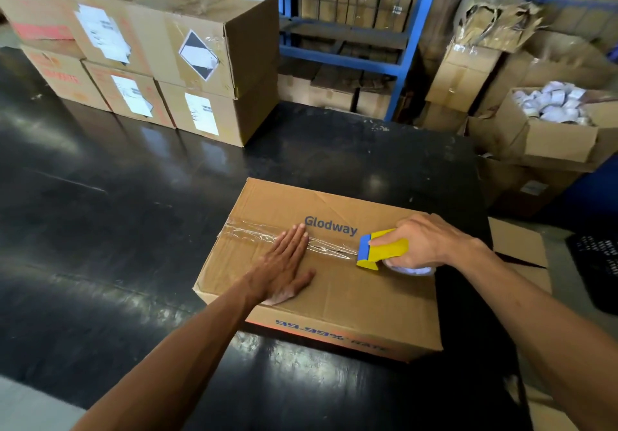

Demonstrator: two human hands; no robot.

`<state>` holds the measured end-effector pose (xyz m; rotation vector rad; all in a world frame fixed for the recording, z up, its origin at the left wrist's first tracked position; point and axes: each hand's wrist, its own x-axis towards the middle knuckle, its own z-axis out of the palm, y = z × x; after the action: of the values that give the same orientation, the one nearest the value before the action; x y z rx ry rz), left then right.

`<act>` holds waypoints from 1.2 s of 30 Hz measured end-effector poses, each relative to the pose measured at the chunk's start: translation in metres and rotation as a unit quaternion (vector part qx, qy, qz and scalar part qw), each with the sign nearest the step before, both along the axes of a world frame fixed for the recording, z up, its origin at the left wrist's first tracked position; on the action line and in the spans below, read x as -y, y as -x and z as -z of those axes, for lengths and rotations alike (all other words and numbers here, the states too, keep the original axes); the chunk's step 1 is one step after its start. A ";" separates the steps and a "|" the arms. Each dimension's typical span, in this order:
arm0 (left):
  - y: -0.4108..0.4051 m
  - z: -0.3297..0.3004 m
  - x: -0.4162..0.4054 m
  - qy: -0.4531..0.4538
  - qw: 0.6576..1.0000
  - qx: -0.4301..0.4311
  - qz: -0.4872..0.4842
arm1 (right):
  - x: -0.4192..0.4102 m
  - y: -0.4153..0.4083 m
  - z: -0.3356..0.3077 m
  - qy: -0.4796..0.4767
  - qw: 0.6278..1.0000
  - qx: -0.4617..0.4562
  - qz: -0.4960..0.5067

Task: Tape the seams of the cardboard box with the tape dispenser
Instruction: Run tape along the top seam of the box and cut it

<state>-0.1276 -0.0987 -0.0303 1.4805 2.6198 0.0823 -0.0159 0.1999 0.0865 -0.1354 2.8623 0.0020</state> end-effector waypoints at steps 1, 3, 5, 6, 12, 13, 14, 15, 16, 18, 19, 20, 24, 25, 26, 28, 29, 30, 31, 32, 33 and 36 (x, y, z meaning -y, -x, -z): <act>0.002 0.000 0.005 -0.001 1.000 -0.002 0.006 | 0.001 0.000 0.001 0.004 1.000 0.001 0.005; 0.008 -0.001 0.015 -0.008 1.000 -0.005 0.013 | 0.003 0.001 0.004 0.011 1.000 -0.001 0.013; 0.013 -0.002 0.030 -0.006 1.000 -0.006 0.011 | 0.015 0.006 0.006 0.026 1.000 -0.003 0.016; 0.015 -0.004 0.038 0.000 1.000 -0.007 0.013 | 0.022 0.008 0.007 0.032 0.999 -0.007 0.014; 0.023 -0.012 0.050 0.045 0.999 -0.022 -0.011 | 0.049 0.024 0.014 0.062 0.998 -0.026 0.020; 0.017 -0.011 0.042 0.041 0.999 -0.010 -0.026 | 0.048 0.024 0.014 0.063 0.998 -0.026 0.019; 0.007 -0.012 0.031 0.030 0.999 0.003 -0.029 | 0.047 0.024 0.014 0.062 0.998 -0.027 0.018; -0.004 -0.011 0.017 0.024 0.999 0.012 -0.020 | 0.047 0.024 0.014 0.061 0.998 -0.029 0.019; -0.015 -0.008 0.001 0.021 1.000 0.015 -0.004 | 0.046 0.024 0.015 0.059 0.998 -0.031 0.020; -0.035 -0.003 -0.026 -0.002 1.000 0.021 0.012 | 0.046 0.026 0.016 0.048 0.998 -0.037 0.021; -0.041 -0.002 -0.033 -0.017 1.000 0.021 0.002 | 0.046 0.027 0.017 0.040 0.998 -0.040 0.021; -0.043 -0.001 -0.037 -0.023 1.000 0.020 -0.006 | 0.045 0.027 0.017 0.034 0.998 -0.040 0.020; -0.039 -0.006 -0.030 -0.013 1.000 0.010 0.019 | 0.045 0.025 0.012 0.036 0.999 -0.025 0.024; -0.039 -0.006 -0.029 -0.014 1.000 0.004 0.022 | 0.046 0.024 0.011 0.037 0.999 -0.023 0.023; -0.039 -0.006 -0.030 -0.012 1.000 0.002 0.024 | 0.047 0.024 0.010 0.039 0.999 -0.024 0.022; -0.040 -0.006 -0.030 -0.002 1.000 0.002 0.027 | 0.046 0.021 0.007 0.044 0.998 -0.027 0.019; -0.040 -0.005 -0.030 0.001 1.000 -0.002 0.028 | 0.045 0.020 0.006 0.045 0.999 -0.024 0.014; -0.039 -0.006 -0.030 0.004 1.000 -0.007 0.029 | 0.045 0.017 0.003 0.050 0.999 -0.020 0.010; -0.038 -0.005 -0.030 0.006 0.999 -0.010 0.030 | 0.044 0.015 -0.001 0.054 0.998 -0.015 0.007; -0.038 -0.005 -0.030 0.007 0.999 -0.010 0.030 | 0.043 0.011 -0.006 0.055 0.998 -0.011 0.003; -0.038 -0.004 -0.030 0.008 0.999 -0.010 0.030 | 0.039 0.007 -0.011 0.048 0.999 -0.005 0.004; -0.038 -0.004 -0.030 0.012 0.999 -0.001 0.031 | 0.009 -0.013 -0.024 0.032 0.999 0.020 0.029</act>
<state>-0.0896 -0.0682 -0.0260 1.5530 2.5636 0.0424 -0.0026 0.1905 0.1103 -0.0638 2.8265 -0.1016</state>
